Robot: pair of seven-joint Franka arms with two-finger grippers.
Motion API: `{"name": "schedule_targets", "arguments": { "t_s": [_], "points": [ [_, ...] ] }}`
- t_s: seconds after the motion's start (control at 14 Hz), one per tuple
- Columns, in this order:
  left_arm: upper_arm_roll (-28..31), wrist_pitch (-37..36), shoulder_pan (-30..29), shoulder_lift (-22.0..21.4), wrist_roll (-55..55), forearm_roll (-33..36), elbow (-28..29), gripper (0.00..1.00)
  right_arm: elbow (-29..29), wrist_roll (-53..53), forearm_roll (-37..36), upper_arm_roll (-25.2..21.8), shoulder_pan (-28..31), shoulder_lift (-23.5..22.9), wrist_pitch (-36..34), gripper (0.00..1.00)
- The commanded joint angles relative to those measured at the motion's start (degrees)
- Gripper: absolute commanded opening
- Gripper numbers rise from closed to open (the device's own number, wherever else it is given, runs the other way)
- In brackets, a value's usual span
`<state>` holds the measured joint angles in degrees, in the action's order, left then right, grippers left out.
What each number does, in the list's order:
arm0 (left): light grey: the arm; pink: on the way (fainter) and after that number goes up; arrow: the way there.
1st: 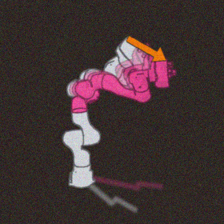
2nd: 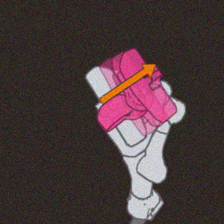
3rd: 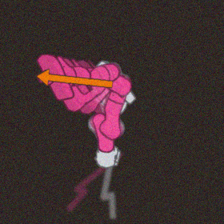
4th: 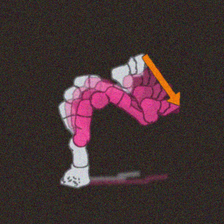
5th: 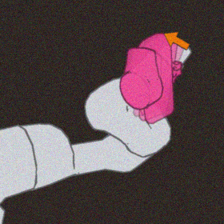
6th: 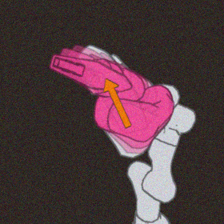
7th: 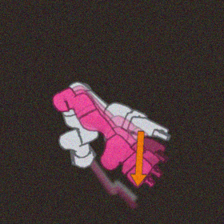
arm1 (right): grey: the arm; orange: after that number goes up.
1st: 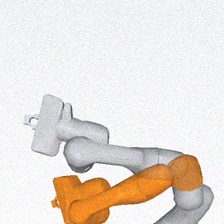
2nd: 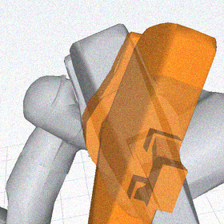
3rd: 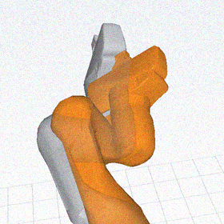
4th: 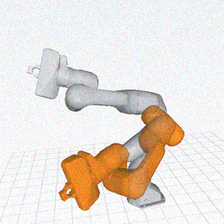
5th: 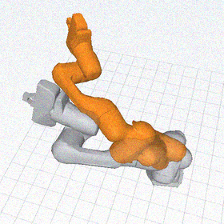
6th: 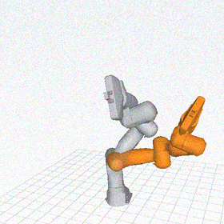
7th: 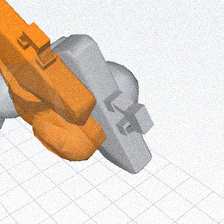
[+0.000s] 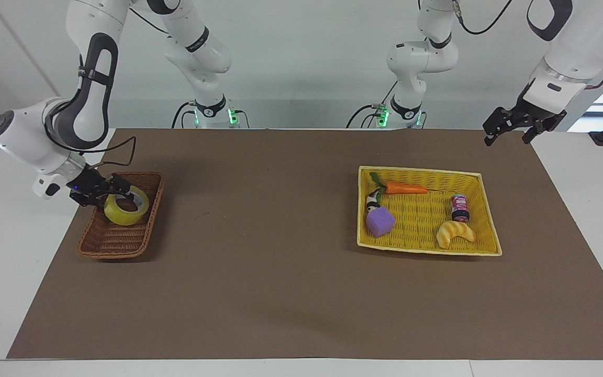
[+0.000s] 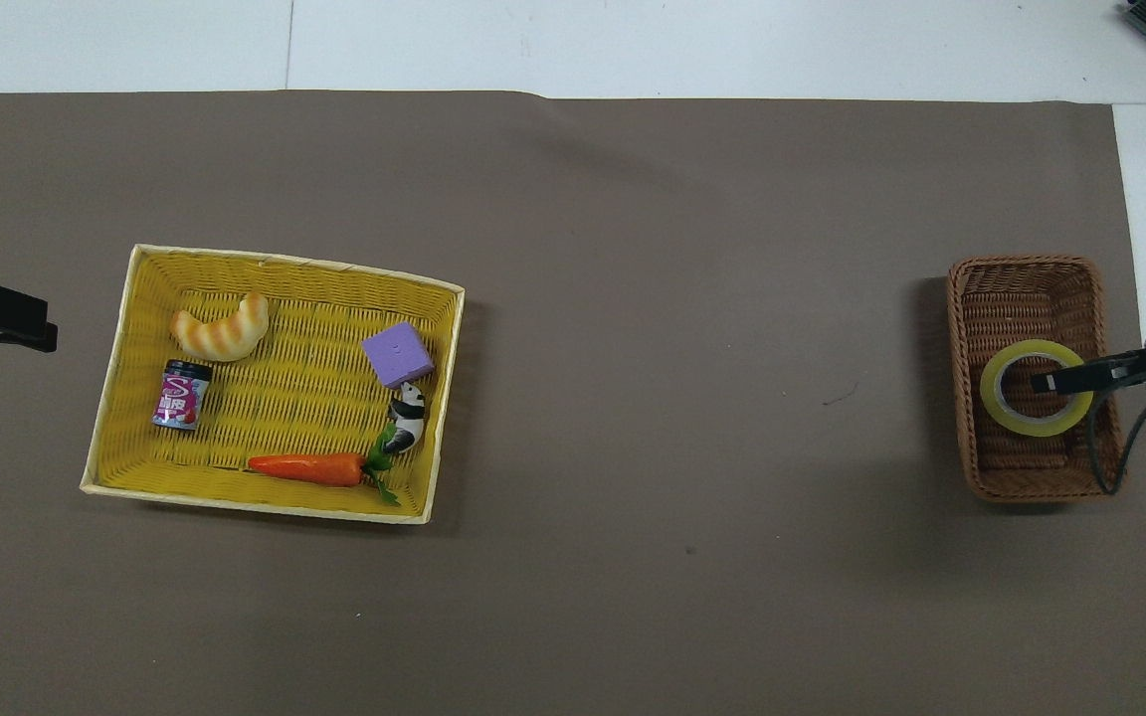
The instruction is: Move tape to another basket
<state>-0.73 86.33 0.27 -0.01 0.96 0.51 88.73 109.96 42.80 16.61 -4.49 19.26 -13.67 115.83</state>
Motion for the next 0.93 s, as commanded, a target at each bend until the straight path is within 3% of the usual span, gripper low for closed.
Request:
{"name": "schedule_targets", "arguments": {
  "t_s": [0.0,0.65,0.86],
  "points": [
    [-0.5,0.5,-0.71,-0.6,-0.08,1.07,0.3,1.0,-3.78,1.41,-2.63,0.27,-0.98,-0.92,0.09,1.0],
    [-0.5,0.5,-0.71,-0.6,-0.08,1.07,0.3,1.0,-4.49,-0.43,-2.99,0.18,-4.49,-1.01,0.62,1.0],
    [-0.5,0.5,-0.71,-0.6,-0.08,1.07,0.3,1.0,-4.58,-14.0,-11.21,0.27,-9.75,0.39,0.71,1.0]
  ]
}}
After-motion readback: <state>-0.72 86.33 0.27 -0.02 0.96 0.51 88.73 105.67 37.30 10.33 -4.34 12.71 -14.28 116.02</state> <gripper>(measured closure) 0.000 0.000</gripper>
